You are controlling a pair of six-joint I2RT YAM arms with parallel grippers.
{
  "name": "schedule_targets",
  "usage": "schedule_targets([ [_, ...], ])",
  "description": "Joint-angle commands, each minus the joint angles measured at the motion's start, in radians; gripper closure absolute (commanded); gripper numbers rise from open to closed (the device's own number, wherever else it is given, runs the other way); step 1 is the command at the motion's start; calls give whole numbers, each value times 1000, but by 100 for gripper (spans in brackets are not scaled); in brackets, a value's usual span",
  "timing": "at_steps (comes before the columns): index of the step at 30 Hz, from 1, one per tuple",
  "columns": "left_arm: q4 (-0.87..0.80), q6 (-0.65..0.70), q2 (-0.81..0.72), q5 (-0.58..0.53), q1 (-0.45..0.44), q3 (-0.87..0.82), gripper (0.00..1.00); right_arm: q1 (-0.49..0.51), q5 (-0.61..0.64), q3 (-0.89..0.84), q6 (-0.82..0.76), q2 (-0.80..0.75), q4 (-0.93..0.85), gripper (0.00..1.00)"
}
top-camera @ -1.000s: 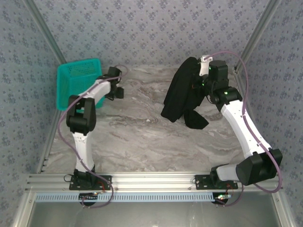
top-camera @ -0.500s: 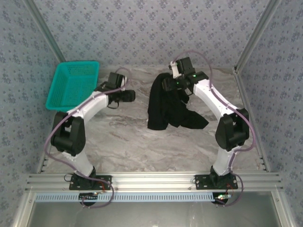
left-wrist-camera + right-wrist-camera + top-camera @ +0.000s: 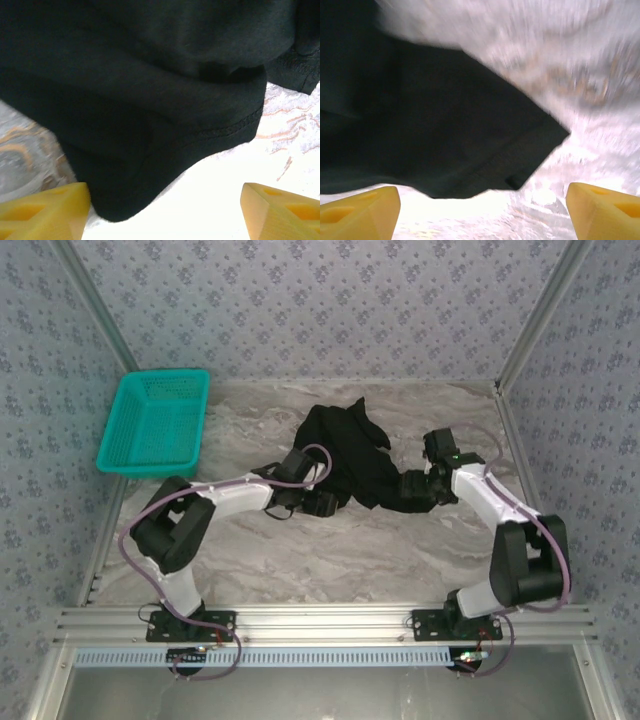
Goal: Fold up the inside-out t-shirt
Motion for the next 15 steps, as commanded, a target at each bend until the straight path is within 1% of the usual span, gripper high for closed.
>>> schedule_targets([
  [1, -7, -8, 27, -65, -1, 32, 26, -26, -20, -2, 67, 45, 62, 14],
  [3, -4, -8, 59, -59, -4, 44, 32, -52, -38, 3, 64, 85, 83, 18],
  [5, 3, -21, 90, -43, -4, 57, 40, -67, -16, 8, 67, 107, 91, 20],
  [10, 43, -47, 123, -42, -8, 44, 51, -118, 17, 23, 61, 142, 90, 22],
  [12, 50, -47, 129, -48, -9, 38, 57, -148, -9, 29, 60, 173, 105, 25],
  [15, 50, -47, 133, -50, -9, 35, 71, -170, -69, 44, 55, 227, 122, 38],
])
